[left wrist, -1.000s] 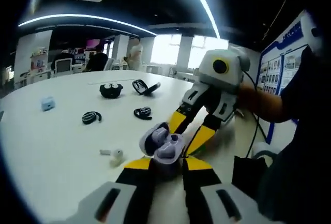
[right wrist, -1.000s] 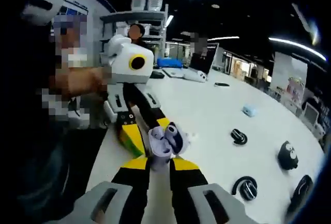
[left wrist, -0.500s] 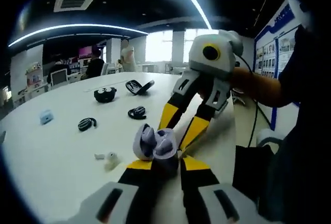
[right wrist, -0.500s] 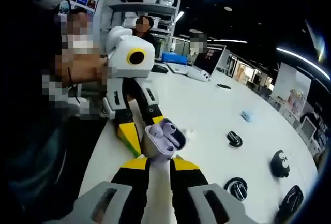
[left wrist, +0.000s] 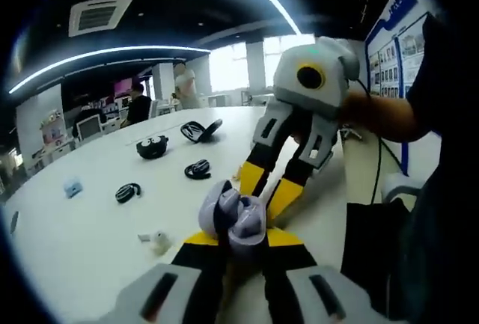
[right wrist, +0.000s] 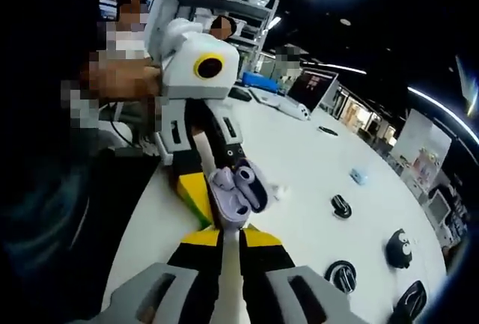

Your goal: Pick up the earbuds from the table and place the earbuds into the earbud case

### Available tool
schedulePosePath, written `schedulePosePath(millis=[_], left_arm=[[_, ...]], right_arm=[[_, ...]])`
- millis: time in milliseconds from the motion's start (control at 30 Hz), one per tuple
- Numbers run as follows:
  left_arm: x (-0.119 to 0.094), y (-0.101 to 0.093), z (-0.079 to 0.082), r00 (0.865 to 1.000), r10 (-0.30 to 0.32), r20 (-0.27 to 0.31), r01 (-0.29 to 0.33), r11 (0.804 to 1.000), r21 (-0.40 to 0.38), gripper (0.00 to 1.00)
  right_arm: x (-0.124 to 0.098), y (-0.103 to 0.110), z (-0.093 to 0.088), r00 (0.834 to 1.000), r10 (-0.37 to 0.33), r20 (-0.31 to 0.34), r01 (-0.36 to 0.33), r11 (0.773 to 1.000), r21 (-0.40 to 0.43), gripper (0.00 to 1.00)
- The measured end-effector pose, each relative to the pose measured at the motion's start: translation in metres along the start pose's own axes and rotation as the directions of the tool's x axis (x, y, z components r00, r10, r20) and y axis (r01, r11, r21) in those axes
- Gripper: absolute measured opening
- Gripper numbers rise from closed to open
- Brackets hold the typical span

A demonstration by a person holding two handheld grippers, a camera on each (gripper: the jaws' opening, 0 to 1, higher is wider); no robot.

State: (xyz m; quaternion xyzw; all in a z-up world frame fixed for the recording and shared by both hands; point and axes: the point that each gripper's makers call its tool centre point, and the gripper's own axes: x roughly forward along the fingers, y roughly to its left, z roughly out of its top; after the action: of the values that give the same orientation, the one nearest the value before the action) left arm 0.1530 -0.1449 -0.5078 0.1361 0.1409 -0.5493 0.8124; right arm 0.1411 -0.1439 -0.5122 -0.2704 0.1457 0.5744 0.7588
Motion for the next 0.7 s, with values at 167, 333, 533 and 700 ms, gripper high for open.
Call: schedulePosePath(millis=[167, 333, 533, 700], left_arm=[[0.000, -0.001, 0.000, 1.000, -0.003, 0.016, 0.003, 1.000, -0.014, 0.20], [0.000, 0.000, 0.000, 1.000, 0.001, 0.015, -0.001, 1.000, -0.010, 0.20], [0.000, 0.000, 0.000, 1.000, 0.015, 0.012, -0.015, 1.000, -0.004, 0.20], [0.000, 0.001, 0.000, 0.999, 0.026, 0.020, -0.026, 1.000, -0.009, 0.20]], right_arm=[[-0.008, -0.007, -0.001, 0.999, -0.036, 0.018, 0.034, 0.993, 0.111, 0.13], [-0.026, -0.016, 0.004, 0.993, -0.104, 0.055, 0.085, 0.956, 0.280, 0.13], [-0.033, -0.011, 0.036, 0.974, -0.163, 0.160, 0.063, 0.865, 0.497, 0.14], [-0.022, -0.010, 0.042, 0.963, -0.225, 0.149, 0.092, 0.793, 0.603, 0.15]])
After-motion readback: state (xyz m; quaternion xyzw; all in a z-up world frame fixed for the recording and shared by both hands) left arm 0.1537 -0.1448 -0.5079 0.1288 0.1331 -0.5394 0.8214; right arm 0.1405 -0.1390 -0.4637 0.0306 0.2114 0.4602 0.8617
